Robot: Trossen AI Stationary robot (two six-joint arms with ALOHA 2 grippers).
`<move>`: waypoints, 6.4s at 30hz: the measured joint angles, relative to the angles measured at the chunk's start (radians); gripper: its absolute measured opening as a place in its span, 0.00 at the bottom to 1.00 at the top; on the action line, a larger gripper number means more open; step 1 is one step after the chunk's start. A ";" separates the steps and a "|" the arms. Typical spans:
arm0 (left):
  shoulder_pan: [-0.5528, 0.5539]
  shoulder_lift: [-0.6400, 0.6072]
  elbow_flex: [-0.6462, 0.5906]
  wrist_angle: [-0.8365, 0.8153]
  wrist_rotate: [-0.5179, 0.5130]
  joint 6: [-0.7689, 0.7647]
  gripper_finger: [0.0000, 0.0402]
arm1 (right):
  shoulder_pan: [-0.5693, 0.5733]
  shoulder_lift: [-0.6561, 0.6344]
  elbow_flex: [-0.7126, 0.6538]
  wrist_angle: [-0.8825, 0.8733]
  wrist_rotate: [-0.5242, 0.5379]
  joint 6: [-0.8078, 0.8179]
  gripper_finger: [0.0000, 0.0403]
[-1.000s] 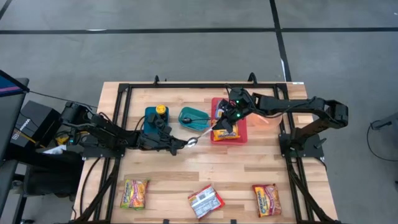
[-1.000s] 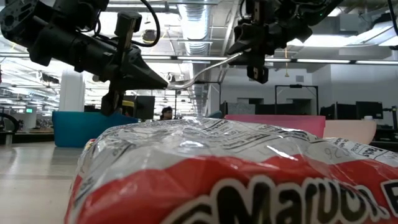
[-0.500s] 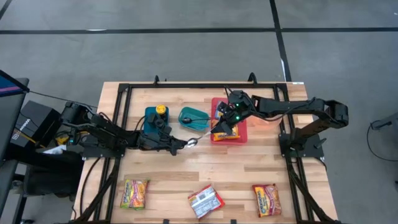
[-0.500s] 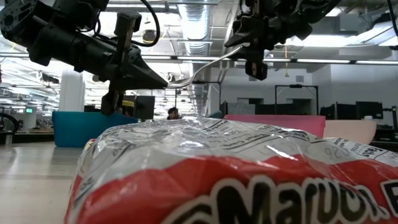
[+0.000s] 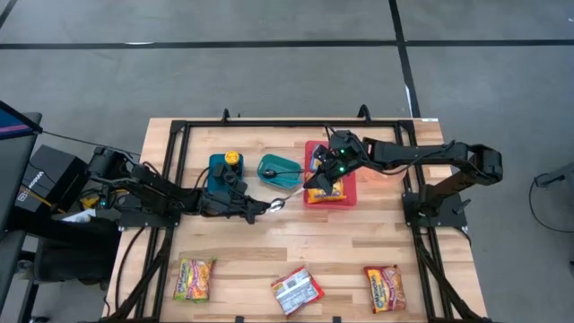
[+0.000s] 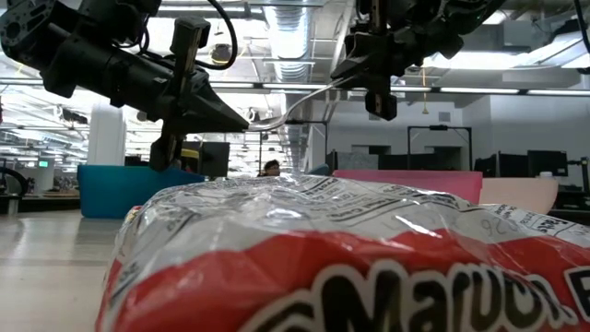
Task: Pick & Place Food Item
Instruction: Put the silver spoon into the green bin, then put the green noodle pack into the red bin
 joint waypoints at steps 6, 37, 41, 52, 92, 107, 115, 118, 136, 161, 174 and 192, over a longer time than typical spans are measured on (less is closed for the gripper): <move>0.000 0.000 0.000 0.000 -0.002 0.001 0.00 | 0.000 0.000 0.000 -0.001 0.024 0.023 0.03; 0.000 -0.002 0.005 -0.081 0.075 0.004 0.35 | -0.029 -0.009 -0.002 -0.060 0.109 -0.076 0.00; -0.002 -0.002 0.003 -0.075 0.103 0.008 0.35 | -0.036 -0.009 -0.002 -0.059 0.110 -0.085 0.00; -0.007 0.001 -0.001 -0.086 0.197 -0.005 0.33 | -0.086 -0.009 -0.002 -0.019 0.199 -0.087 0.00; -0.007 0.000 0.000 -0.045 0.041 0.060 0.32 | -0.156 0.286 0.055 0.163 0.252 0.183 0.02; -0.007 0.000 0.000 -0.045 0.045 0.060 0.32 | -0.138 0.294 0.055 0.134 0.253 0.197 0.04; -0.007 0.000 0.000 -0.045 0.045 0.060 0.32 | -0.137 0.294 0.055 0.100 0.253 0.190 0.12; -0.007 0.000 0.000 -0.045 0.044 0.060 0.32 | -0.138 0.294 0.055 0.103 0.253 0.183 0.15; -0.007 0.000 0.000 -0.046 0.041 0.060 0.32 | -0.173 0.293 0.055 0.021 0.250 0.121 0.31; -0.007 0.000 0.000 -0.046 0.042 0.060 0.32 | -0.174 -0.013 0.055 -0.249 0.334 -0.118 0.34; -0.007 0.000 0.000 -0.038 0.045 0.121 0.32 | 0.109 -0.224 0.055 -0.304 0.746 -0.277 0.34; -0.049 0.000 0.000 0.037 0.065 0.222 0.32 | 0.519 -0.204 0.013 -0.277 1.283 -0.368 0.34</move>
